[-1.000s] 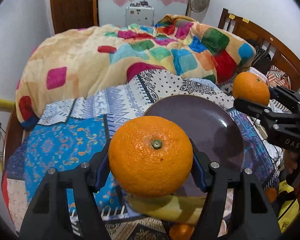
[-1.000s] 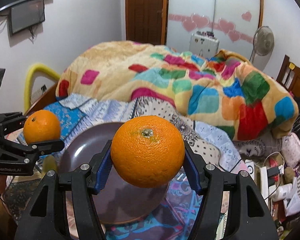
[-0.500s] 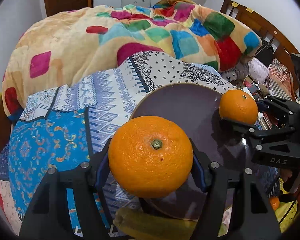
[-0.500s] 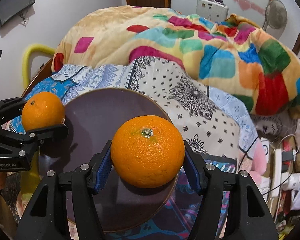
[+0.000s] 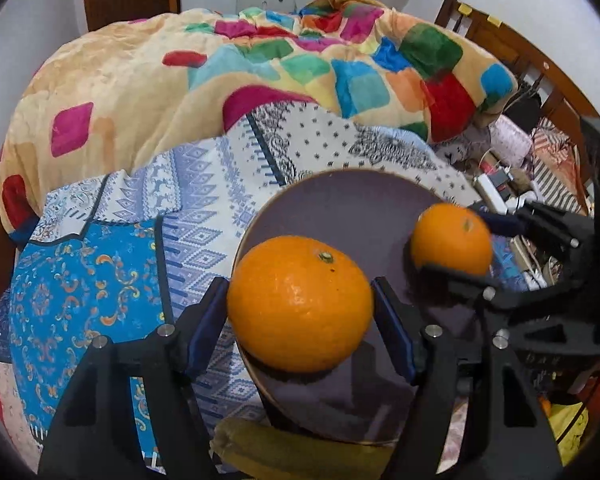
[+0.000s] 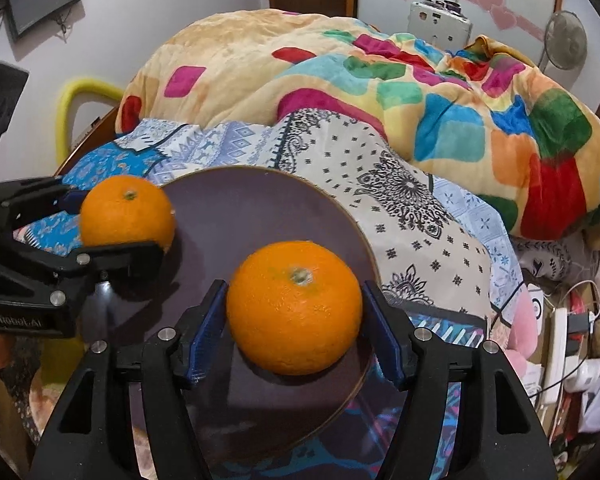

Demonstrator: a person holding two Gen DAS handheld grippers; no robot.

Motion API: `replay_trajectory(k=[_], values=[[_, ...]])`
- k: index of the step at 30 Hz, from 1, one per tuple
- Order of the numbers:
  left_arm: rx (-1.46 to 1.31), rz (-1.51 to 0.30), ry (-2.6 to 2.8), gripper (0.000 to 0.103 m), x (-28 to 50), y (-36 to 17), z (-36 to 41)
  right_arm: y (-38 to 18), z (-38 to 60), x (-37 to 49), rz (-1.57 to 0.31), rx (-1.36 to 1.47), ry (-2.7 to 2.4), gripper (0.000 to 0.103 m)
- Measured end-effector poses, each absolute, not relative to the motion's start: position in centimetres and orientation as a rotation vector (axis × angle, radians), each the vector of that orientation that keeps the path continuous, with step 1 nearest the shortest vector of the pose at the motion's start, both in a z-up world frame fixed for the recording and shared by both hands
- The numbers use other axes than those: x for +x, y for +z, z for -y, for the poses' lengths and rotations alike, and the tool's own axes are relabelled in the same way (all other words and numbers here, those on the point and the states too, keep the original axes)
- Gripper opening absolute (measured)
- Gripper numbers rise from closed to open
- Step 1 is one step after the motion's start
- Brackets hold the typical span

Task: Organize fruits
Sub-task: 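Carry both oranges onto the purple plate and open both tools, then lower the right tool over the long yellow cylindrical vegetable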

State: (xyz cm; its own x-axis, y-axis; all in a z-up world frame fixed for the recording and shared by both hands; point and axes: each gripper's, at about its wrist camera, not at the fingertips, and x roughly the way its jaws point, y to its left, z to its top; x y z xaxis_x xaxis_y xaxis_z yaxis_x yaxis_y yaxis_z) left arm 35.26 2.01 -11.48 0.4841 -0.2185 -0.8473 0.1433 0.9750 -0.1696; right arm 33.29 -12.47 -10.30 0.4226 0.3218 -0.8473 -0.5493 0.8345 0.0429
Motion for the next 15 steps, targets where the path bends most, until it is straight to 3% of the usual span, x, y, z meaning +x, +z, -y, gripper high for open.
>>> replay_trajectory(k=[3,15], values=[[-0.079,-1.007,-0.214,0.072,34.4,-10.1,-2.0,-8.9,12.6,32.4,-0.951,-0.258,0.545,0.069],[-0.07,-0.897,-0.174,0.075,27.3,-4.7,-3.5,-4.7,14.6,26.9,-0.833,-0.241,0.513,0.071]])
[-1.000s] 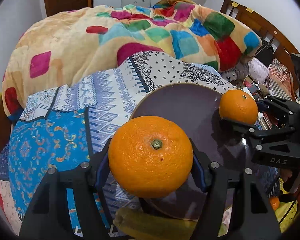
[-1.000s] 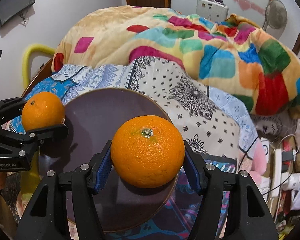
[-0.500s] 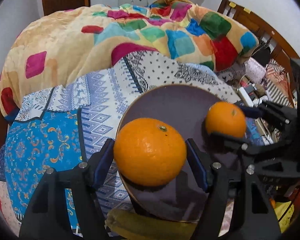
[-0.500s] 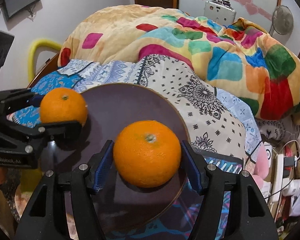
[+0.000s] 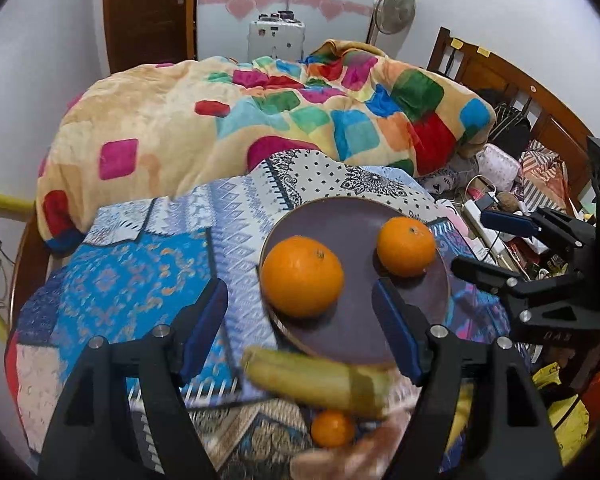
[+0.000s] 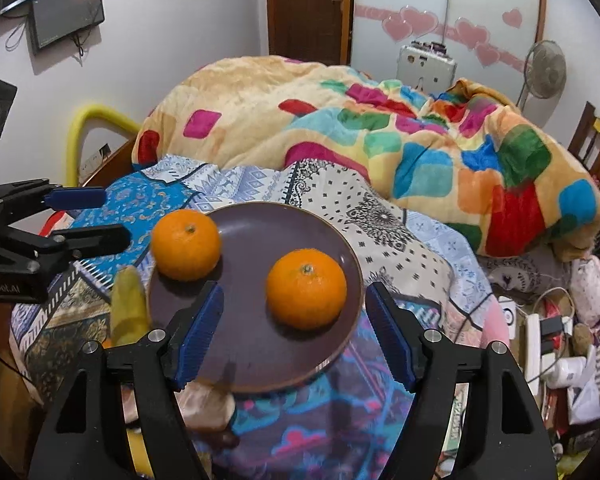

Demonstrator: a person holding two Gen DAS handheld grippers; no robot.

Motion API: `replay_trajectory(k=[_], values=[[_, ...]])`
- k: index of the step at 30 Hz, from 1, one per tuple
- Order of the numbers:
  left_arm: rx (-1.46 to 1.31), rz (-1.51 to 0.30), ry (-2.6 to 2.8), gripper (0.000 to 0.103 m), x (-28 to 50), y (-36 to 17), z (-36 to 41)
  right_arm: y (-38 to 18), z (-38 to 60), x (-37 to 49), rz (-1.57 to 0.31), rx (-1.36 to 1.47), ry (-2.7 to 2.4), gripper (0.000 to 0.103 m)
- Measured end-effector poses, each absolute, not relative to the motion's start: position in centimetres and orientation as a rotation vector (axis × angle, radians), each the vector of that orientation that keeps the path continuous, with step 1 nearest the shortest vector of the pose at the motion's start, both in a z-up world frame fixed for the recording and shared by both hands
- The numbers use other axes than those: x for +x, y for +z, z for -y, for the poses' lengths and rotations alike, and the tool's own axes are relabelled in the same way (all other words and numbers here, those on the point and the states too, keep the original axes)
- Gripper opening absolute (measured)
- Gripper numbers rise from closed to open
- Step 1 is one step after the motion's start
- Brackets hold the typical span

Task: Organize fruits
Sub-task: 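Lower the right tool over the long yellow cylindrical vegetable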

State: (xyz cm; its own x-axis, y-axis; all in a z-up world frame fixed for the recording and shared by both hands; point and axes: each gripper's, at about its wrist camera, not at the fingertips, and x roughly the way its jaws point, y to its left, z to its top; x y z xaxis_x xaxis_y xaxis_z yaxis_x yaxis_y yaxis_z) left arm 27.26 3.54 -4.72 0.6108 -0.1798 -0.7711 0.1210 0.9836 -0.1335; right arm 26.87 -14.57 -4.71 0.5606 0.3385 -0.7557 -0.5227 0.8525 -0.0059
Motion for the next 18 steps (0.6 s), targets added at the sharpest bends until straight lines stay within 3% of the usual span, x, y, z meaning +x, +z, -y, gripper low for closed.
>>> replay_trajectory(k=[9,18], values=[[-0.056,-0.909,-0.143,0.078,21.5,-6.0,-4.6,-4.5,15.9,20.6,-0.767,-0.272,0.506,0.074],[-0.023,-0.977,-0.143,0.078,16.1,-10.7,-4.1,-8.3,16.8,16.2,-0.785,-0.223,0.509,0.077]])
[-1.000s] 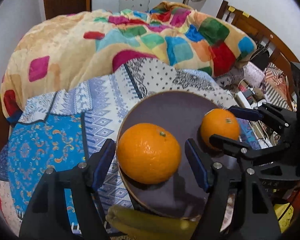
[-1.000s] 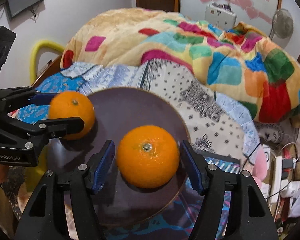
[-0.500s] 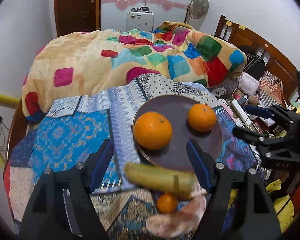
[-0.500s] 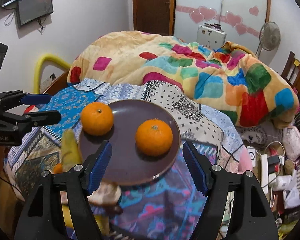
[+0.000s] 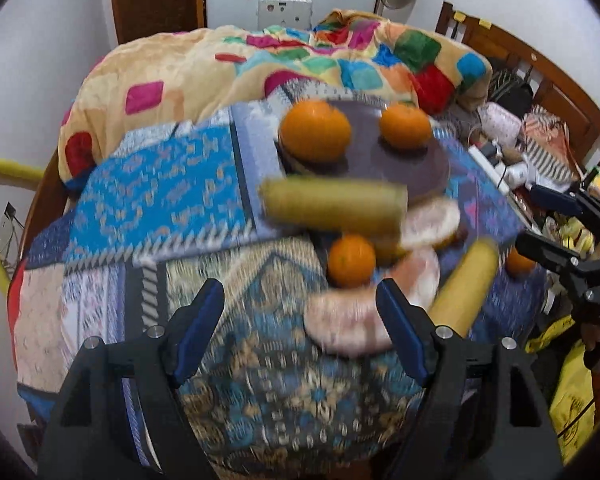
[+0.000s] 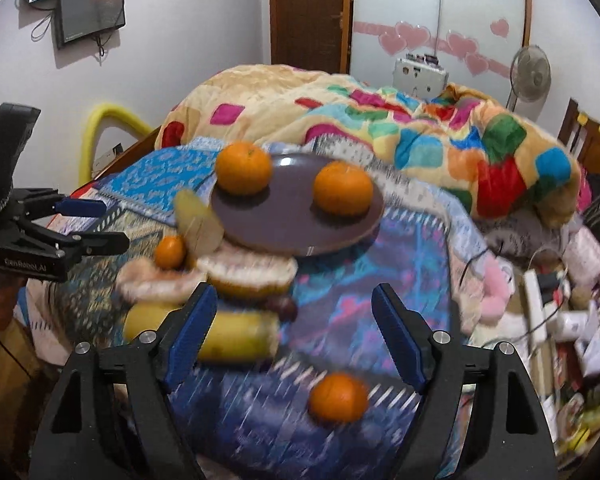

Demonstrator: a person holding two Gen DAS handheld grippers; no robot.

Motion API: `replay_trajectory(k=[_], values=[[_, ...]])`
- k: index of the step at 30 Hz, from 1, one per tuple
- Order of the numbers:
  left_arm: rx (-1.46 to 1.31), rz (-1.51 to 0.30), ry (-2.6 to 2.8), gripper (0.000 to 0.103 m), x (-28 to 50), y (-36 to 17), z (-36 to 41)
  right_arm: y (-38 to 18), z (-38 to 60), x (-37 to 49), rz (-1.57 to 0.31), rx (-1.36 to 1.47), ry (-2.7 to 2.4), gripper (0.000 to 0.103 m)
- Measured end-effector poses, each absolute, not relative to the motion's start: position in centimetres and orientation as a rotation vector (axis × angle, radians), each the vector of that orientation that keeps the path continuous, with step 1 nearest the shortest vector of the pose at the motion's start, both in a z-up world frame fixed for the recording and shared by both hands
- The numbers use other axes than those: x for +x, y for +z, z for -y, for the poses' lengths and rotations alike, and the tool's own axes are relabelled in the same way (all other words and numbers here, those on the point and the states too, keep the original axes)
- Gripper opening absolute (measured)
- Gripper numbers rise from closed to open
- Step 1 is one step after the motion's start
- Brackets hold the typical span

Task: Organize fruits
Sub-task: 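Lower the right tool over the long yellow cylindrical vegetable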

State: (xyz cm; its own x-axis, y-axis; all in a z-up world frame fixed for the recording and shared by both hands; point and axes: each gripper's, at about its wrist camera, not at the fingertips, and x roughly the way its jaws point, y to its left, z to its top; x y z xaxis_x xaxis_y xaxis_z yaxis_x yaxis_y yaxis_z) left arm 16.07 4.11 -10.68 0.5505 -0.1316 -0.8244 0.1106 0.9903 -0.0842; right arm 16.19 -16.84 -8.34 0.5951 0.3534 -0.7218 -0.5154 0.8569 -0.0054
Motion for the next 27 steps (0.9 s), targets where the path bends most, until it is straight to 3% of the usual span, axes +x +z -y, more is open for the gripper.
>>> replay_trajectory(k=[9,27], values=[[0.024,-0.971,-0.175,0.078,12.3,-13.0,-1.8,-10.2,16.2,12.9,-0.752,-0.319,0.481,0.078],[0.012,-0.986,-0.218,0.078,12.1,-13.7,3.4,-10.5,16.7,15.2,-0.754,-0.348,0.41,0.084]])
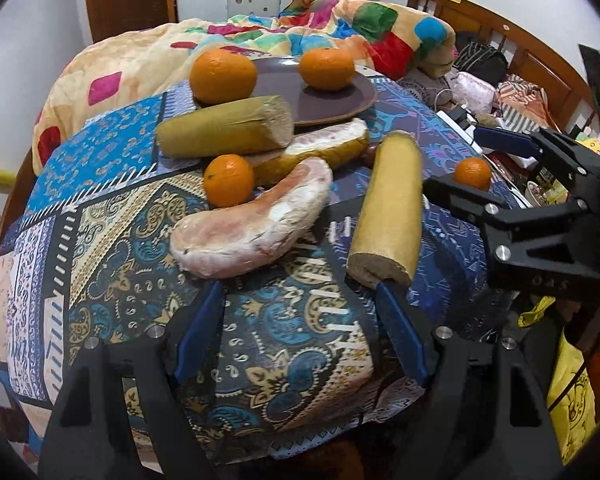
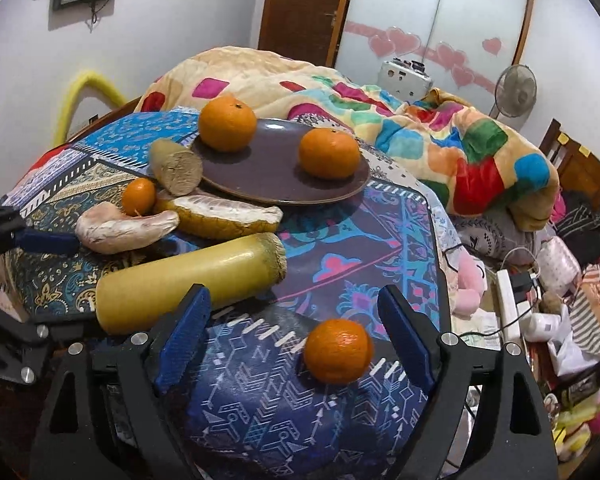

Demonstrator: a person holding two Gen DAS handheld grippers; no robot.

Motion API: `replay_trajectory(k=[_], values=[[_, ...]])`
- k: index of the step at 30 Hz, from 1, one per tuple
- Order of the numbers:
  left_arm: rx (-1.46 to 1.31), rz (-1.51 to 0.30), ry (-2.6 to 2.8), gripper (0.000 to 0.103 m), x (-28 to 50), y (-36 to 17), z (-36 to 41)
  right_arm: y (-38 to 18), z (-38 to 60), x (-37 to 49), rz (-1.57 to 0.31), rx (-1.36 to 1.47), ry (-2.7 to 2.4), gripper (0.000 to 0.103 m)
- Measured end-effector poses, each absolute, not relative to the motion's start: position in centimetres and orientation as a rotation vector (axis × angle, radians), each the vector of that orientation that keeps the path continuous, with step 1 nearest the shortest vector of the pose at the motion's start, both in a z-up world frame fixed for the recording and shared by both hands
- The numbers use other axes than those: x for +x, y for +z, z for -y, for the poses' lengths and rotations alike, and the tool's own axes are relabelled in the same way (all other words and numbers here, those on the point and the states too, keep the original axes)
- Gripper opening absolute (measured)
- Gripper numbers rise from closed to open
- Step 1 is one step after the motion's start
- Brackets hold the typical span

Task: Organize fruits
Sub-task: 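Lower the right tool over the long yellow cylindrical vegetable, then grasp and lift the yellow vegetable with the right tool while the left tool approaches the pink bread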

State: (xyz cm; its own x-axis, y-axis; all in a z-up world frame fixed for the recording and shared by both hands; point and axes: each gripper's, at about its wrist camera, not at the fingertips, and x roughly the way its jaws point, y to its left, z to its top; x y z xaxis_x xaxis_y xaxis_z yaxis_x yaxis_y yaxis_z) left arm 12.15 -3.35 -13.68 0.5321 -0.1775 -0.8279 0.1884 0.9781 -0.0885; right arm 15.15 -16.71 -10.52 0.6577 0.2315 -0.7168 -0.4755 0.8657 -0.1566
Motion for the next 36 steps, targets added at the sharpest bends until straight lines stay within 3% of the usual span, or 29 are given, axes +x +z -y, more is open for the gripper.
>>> replay_trajectory(k=[11,24,29,31,36], values=[[-0.015,-0.941,-0.166,0.078,10.6,-12.3,-0.6,-10.3,14.9,13.4,-0.812,-0.163,0.52,0.084],[0.029,-0.947,-0.171,0.078,12.2,-13.7,-1.7,-12.1,12.5,15.1,-0.887,-0.156,0.514,0.094],[0.049,-0.961,-0.194,0.083,13.5,-14.1,-1.2,-11.8,13.8,14.7,-0.906,-0.173,0.558,0.087],[0.075,-0.954,-0.196,0.085,13.9,-14.1,-0.7,-11.5,14.3,14.2,-0.909,-0.192,0.566,0.076],[0.126,-0.939,-0.191,0.085,15.1,-14.0,0.2,-11.0,15.3,13.4,-0.909,-0.216,0.566,0.065]])
